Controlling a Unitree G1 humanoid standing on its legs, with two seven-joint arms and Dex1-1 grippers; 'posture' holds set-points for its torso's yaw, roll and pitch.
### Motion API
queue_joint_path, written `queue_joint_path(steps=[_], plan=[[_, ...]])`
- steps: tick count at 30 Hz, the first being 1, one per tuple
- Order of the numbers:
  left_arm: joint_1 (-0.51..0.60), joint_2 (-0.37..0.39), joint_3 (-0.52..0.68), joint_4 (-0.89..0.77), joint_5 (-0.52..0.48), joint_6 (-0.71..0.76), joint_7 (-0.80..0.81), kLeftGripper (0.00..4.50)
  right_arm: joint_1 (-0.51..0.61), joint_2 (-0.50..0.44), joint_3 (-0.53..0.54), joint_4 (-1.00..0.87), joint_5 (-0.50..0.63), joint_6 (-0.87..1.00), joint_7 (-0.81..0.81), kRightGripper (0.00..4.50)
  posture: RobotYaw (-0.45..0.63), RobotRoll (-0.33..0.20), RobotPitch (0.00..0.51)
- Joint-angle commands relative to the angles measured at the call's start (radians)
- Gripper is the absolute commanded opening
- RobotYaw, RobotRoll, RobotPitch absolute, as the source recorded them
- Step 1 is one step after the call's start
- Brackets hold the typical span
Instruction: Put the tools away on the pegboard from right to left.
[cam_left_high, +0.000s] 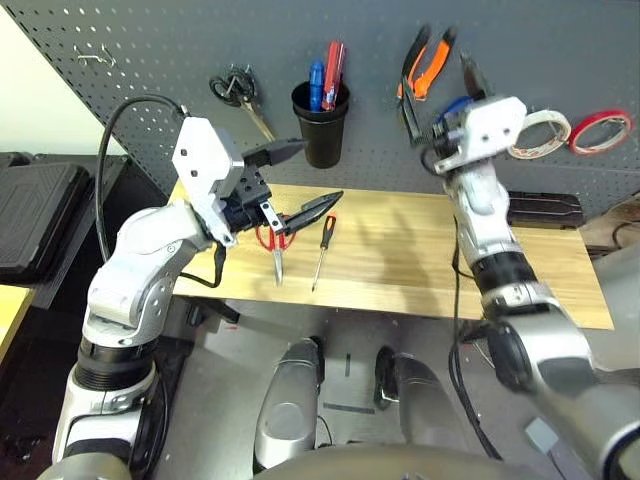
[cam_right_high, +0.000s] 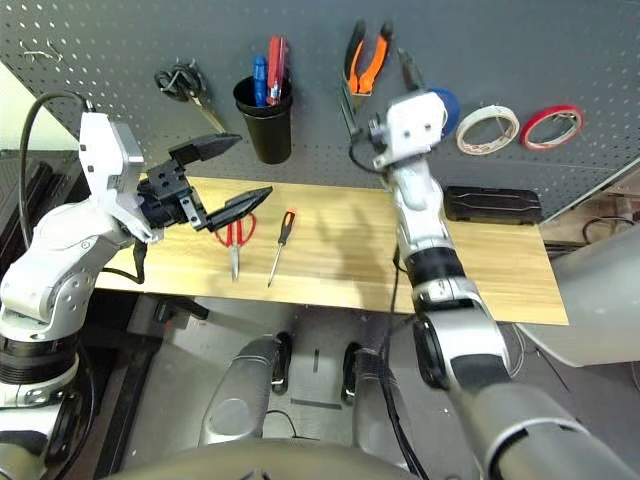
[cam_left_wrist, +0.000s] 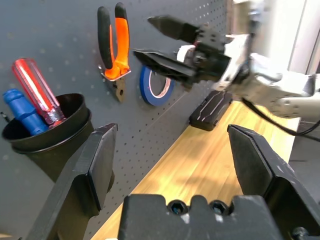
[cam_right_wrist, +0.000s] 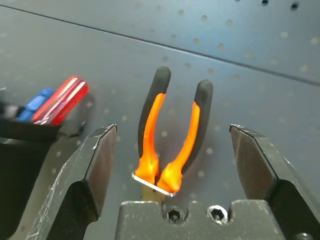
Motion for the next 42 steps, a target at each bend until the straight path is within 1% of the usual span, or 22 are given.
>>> queue_joint_path(steps=[1, 4, 6, 8, 12, 15, 20, 27, 29, 31, 34, 42], plan=[[0.035, 0.016, -0.008, 0.024, 0.029, 0.003, 0.008, 4.5, 0.104, -0.066, 0.053, -0.095, -0.033, 0.022, 0.089, 4.49, 0.34, 0.0, 0.184], [0.056, 0.019, -0.024, 0.045, 0.06, -0.002, 0.022, 4.5, 0.178, -0.103, 0.092, -0.136, -0.007, 0.121, 0.169, 4.49, 0.33, 0.0, 0.187], [0.069, 0.015, -0.047, 0.07, 0.101, -0.001, 0.046, 4.5, 0.225, -0.123, 0.116, -0.151, 0.011, 0.188, 0.23, 4.49, 0.33, 0.0, 0.187], [0.077, -0.006, -0.078, 0.099, 0.152, -0.016, 0.081, 4.5, 0.261, -0.141, 0.131, -0.158, 0.007, 0.214, 0.268, 4.49, 0.33, 0.0, 0.187], [0.084, -0.044, -0.125, 0.138, 0.214, 0.002, 0.133, 4.5, 0.307, -0.154, 0.148, -0.213, 0.014, 0.332, 0.319, 4.49, 0.32, 0.0, 0.19], [0.08, -0.07, -0.166, 0.19, 0.267, 0.017, 0.166, 4.5, 0.344, -0.165, 0.159, -0.258, 0.014, 0.433, 0.356, 4.49, 0.3, 0.0, 0.191], [0.05, -0.141, -0.208, 0.301, 0.34, 0.018, 0.234, 4.5, 0.385, -0.178, 0.165, -0.282, 0.021, 0.628, 0.402, 4.49, 0.29, 0.0, 0.193], [-0.029, -0.258, -0.258, 0.504, 0.415, 0.028, 0.299, 4.5, 0.404, -0.192, 0.187, -0.227, -0.028, 0.699, 0.4, 4.49, 0.28, 0.0, 0.203], [-0.06, -0.289, -0.264, 0.574, 0.433, 0.022, 0.314, 4.5, 0.404, -0.186, 0.193, -0.223, -0.035, 0.708, 0.397, 4.49, 0.27, 0.0, 0.214], [-0.109, -0.309, -0.291, 0.663, 0.472, 0.062, 0.33, 4.5, 0.409, -0.184, 0.207, -0.219, -0.048, 0.726, 0.401, 4.49, 0.26, 0.0, 0.223], [-0.158, -0.35, -0.282, 0.771, 0.489, 0.104, 0.365, 4.5, 0.42, -0.185, 0.224, -0.212, -0.066, 0.737, 0.399, 4.49, 0.25, 0.0, 0.235], [-0.245, -0.454, -0.28, 1.058, 0.523, 0.05, 0.412, 4.5, 0.458, -0.174, 0.258, -0.218, -0.106, 0.738, 0.372, 4.49, 0.21, 0.0, 0.265]])
